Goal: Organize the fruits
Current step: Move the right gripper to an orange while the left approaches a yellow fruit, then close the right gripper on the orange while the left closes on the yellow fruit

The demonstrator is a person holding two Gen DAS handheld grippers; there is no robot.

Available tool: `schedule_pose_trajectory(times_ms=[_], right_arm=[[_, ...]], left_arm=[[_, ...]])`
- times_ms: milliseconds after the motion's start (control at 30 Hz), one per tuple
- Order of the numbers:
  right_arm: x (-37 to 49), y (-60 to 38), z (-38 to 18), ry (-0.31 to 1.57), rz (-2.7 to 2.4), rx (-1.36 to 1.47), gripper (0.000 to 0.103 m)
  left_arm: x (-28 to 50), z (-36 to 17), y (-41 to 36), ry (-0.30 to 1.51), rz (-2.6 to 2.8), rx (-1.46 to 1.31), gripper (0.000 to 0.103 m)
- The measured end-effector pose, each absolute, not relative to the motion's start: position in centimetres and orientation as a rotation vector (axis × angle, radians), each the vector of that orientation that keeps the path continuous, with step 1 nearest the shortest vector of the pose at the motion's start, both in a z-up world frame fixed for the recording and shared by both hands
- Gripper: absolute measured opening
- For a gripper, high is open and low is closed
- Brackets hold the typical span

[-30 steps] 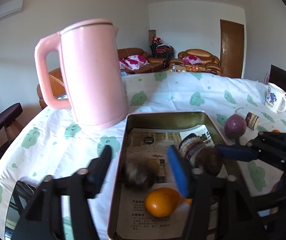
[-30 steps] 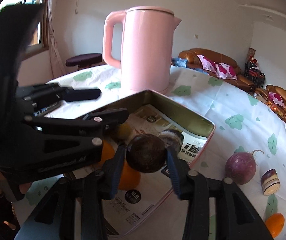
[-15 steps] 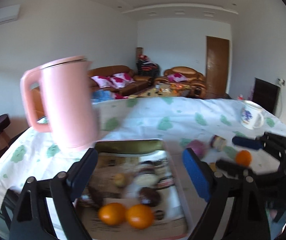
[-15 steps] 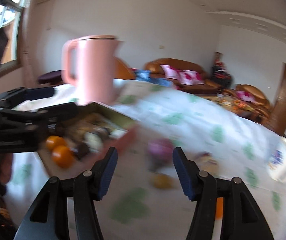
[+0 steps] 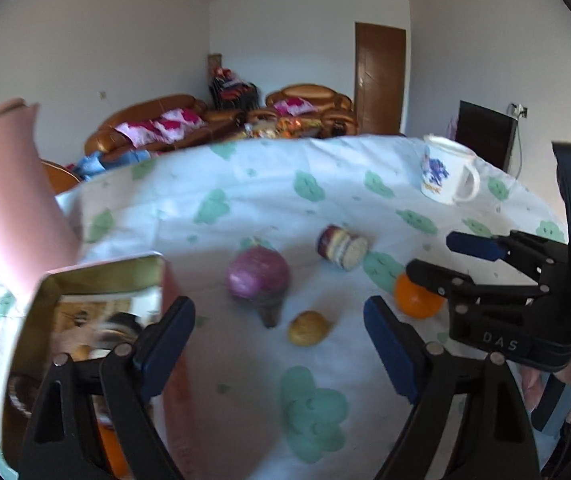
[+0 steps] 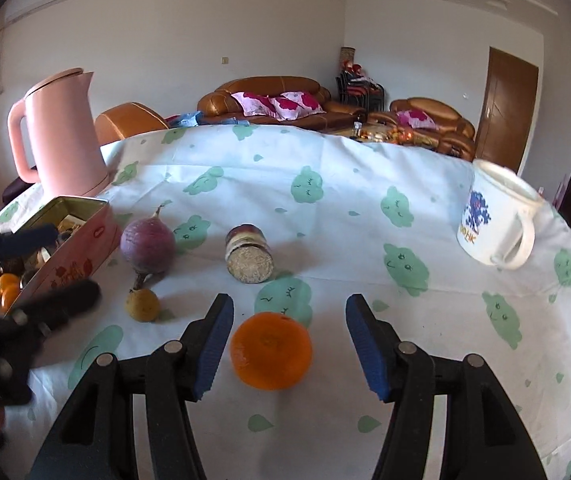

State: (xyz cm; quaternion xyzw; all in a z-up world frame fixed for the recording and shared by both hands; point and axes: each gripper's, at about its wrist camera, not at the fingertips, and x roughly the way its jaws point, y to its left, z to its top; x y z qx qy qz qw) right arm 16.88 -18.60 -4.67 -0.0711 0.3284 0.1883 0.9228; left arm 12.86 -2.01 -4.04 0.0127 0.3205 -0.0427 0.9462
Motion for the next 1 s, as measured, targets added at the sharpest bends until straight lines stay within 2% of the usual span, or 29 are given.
schedule_pose_trajectory(times_ms=[167,300,567,633,833,1000], right_arm=[[17.6,-18.6,-5.5,0.74,0.41,-0.125,0.06],[17.6,-18.7,-5.6,0.739,0.409,-0.118,0.06],[17.2,-17.9,-5.5,0.726,0.457,-0.149,0.06],[17.6,-17.9,-5.8,0.747,0.433,-0.155,0.06],[18.3,-18.0,-6.4,0.794,0.441,-0.142,0.06],[18.3,-17.6,-6.7,0.821,0.489,-0.151,0.06]], left_arm=[[13.8,-5.2,-2.4,0.697,-0.084,0.03,0.087],[14.5,-6.0,-2.4,0.738,-0.102,0.022,0.075],[15.2,-6.6,-2.8,0.784,-0.13,0.03,0.071],[15.5,-6.8,-3.1,0.803,-0.141,0.038,0.064],[16.3,-7.6,-3.1,0.861,-0.167,0.021,0.055],[16.8,-8.1,-2.4,0.895,-0.178,-0.024,0.055]])
